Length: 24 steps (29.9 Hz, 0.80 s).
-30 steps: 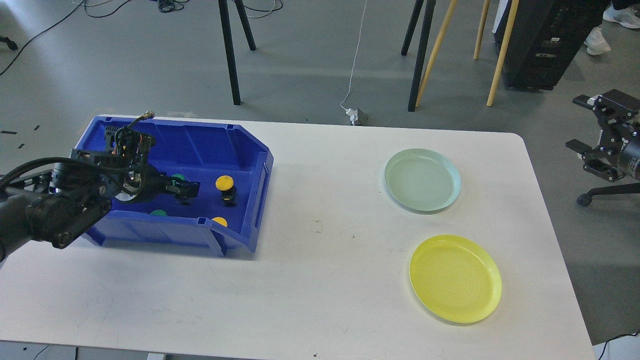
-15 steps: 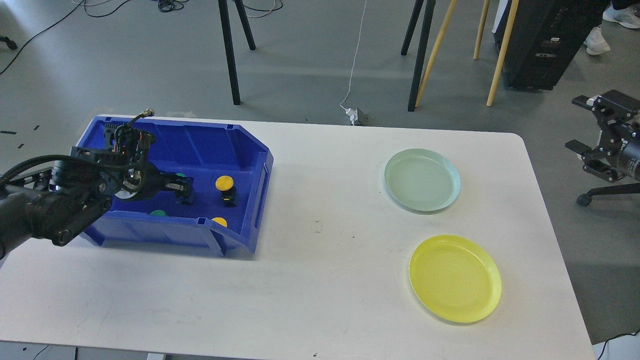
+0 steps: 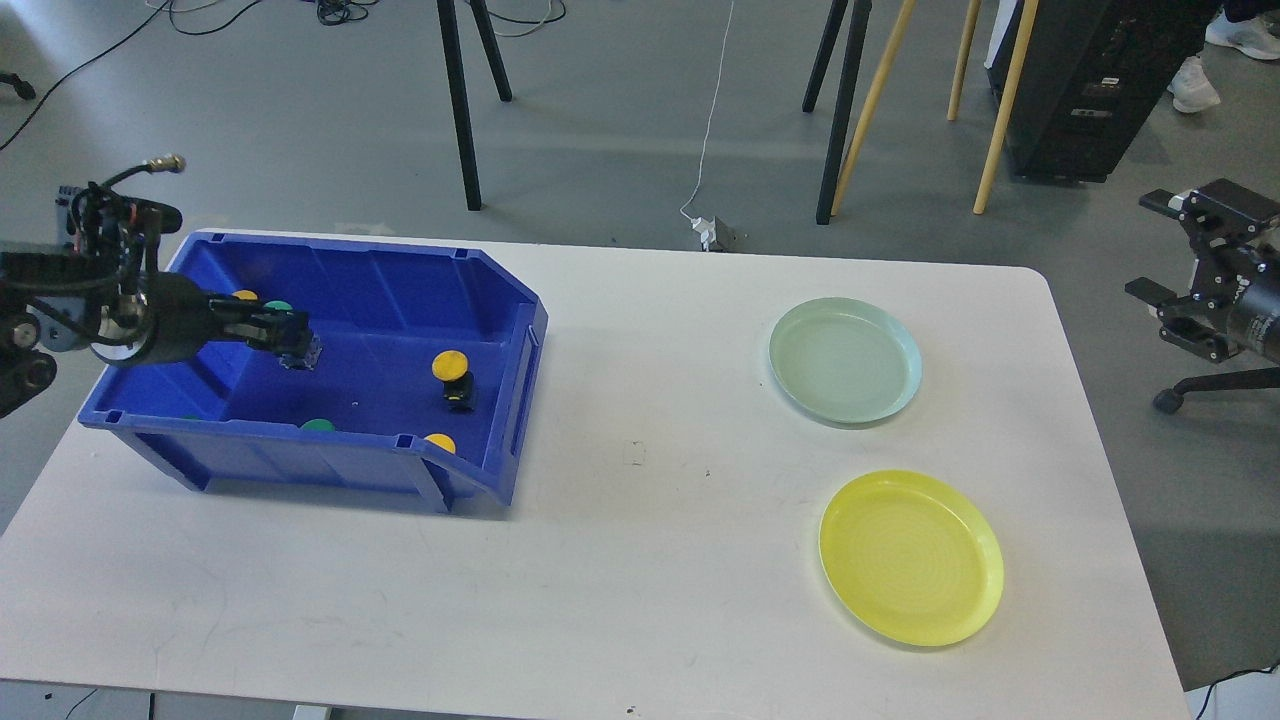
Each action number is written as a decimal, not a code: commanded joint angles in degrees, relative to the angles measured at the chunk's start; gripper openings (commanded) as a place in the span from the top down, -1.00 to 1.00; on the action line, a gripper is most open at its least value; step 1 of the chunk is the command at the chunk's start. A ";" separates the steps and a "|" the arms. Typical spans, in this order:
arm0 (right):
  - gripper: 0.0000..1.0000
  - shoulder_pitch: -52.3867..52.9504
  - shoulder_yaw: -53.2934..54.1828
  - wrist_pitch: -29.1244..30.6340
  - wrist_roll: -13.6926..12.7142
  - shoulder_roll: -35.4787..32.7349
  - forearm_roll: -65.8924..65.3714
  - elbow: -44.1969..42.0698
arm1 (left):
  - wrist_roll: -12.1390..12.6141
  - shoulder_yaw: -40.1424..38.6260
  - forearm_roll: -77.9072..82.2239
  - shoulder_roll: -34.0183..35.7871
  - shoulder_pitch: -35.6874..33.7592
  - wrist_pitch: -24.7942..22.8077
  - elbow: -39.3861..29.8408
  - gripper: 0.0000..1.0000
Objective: Pass button and place on color plate
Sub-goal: 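Lift the button out of the bin and raise it toward the right gripper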
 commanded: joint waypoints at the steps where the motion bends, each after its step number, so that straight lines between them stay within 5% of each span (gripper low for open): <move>1: -0.98 0.84 0.27 0.00 0.18 1.88 0.09 -0.01 | 0.71 -5.62 -5.93 2.64 -3.16 -0.31 -5.28 0.46; 11: -0.98 6.36 8.88 0.00 0.09 7.50 0.53 1.04 | 4.41 -12.58 -31.68 -9.20 -16.08 -0.31 -4.15 0.45; 24: -0.96 11.91 13.19 -3.48 0.18 19.81 0.35 11.58 | 4.85 -12.75 -47.43 -31.63 -19.43 -0.31 11.76 0.45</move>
